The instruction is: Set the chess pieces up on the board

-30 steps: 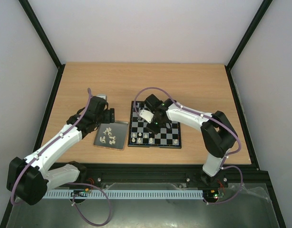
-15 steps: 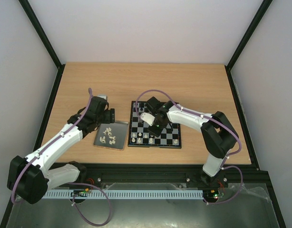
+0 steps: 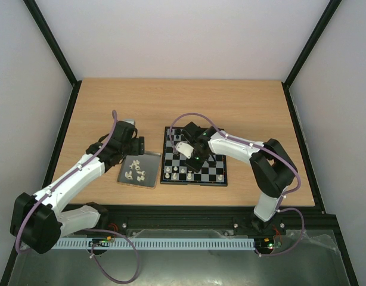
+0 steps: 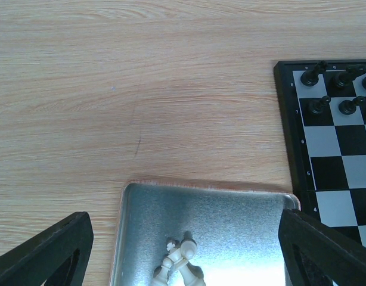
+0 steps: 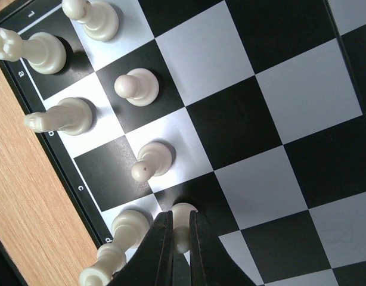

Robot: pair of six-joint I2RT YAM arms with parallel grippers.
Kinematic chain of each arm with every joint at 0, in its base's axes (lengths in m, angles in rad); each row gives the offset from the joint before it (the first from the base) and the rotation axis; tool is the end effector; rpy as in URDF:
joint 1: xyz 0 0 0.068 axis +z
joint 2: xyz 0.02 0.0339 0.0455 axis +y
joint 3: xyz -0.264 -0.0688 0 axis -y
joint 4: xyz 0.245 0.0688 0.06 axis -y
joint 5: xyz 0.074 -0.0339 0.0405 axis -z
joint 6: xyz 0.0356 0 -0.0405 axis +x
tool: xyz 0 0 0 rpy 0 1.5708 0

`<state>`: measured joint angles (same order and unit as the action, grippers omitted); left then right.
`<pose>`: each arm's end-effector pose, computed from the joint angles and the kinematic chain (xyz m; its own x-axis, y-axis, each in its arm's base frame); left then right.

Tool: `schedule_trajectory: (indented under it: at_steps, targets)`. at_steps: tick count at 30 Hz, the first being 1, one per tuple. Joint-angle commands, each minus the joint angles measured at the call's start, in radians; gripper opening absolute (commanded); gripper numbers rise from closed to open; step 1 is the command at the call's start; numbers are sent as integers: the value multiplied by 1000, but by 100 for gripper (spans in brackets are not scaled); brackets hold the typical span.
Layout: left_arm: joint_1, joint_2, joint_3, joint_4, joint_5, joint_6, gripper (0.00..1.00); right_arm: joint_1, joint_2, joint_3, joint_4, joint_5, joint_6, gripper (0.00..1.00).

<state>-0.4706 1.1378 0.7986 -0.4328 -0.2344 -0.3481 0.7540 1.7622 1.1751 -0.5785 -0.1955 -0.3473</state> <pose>0.2159 -0.1006 0.2524 -0.6843 -0.0241 -0.7288 0.0631 0.9938 -0.0921 0.2507 0.2449 0.1868 -0.3824 -0.8171 -0.4314 -0.9119 0.4090 0.0337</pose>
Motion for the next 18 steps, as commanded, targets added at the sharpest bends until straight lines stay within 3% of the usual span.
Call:
schedule_trajectory:
  at_steps: [1, 8, 18]
  targets:
    - [6, 7, -8, -5, 6, 6, 88, 3, 25, -5, -21, -3, 13, 4]
    - [6, 12, -7, -5, 11, 6, 88, 4, 20, -2, -19, 1, 23, 20]
    - [6, 46, 11, -19, 14, -34, 87, -8, -77, 49, -82, -45, 35, 27]
